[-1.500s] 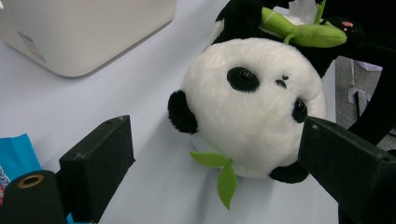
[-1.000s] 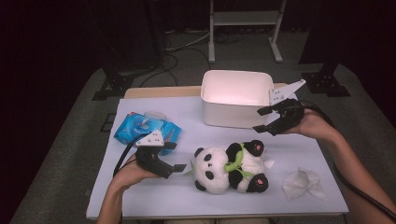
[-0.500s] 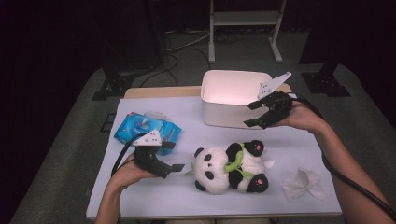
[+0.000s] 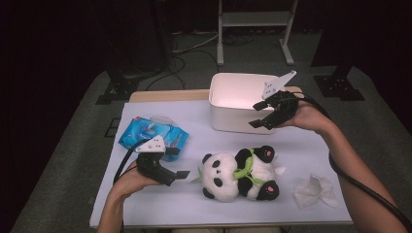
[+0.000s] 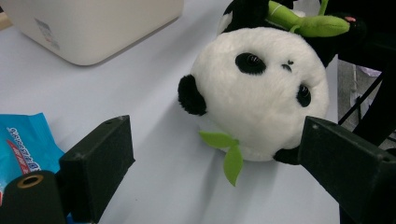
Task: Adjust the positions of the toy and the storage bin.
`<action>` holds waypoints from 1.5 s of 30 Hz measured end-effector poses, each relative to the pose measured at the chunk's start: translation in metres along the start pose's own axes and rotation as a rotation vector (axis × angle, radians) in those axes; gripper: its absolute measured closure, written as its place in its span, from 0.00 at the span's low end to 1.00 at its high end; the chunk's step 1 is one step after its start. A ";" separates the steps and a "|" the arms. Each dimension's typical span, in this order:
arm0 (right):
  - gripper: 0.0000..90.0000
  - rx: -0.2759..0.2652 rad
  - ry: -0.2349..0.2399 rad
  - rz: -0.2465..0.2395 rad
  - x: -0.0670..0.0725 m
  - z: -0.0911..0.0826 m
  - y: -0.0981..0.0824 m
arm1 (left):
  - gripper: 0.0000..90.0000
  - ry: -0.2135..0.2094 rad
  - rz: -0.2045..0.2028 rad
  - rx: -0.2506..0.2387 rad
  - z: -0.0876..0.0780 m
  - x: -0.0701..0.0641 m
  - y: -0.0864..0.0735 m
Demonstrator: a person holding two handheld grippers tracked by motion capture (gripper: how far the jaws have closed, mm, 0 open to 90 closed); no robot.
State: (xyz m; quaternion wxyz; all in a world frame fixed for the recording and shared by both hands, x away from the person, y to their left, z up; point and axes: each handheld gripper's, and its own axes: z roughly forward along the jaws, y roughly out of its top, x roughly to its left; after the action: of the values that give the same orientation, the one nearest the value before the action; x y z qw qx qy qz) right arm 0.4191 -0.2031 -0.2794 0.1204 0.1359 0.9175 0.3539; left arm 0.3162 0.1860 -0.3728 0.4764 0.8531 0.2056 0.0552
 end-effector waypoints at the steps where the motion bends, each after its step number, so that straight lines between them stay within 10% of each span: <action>1: 0.36 0.000 0.000 0.000 0.000 0.000 0.000 | 0.11 0.000 0.000 0.000 0.000 0.000 0.000; 45: 0.61 0.154 0.025 -0.034 -0.052 0.054 0.021 | 0.11 0.034 -0.023 0.000 -0.010 0.005 -0.006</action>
State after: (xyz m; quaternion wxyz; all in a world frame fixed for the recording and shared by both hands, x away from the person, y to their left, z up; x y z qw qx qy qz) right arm 0.4888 -0.1719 -0.2973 0.1039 0.1248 0.9457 0.2817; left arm 0.3159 0.1985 -0.3731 0.4736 0.8496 0.2232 0.0644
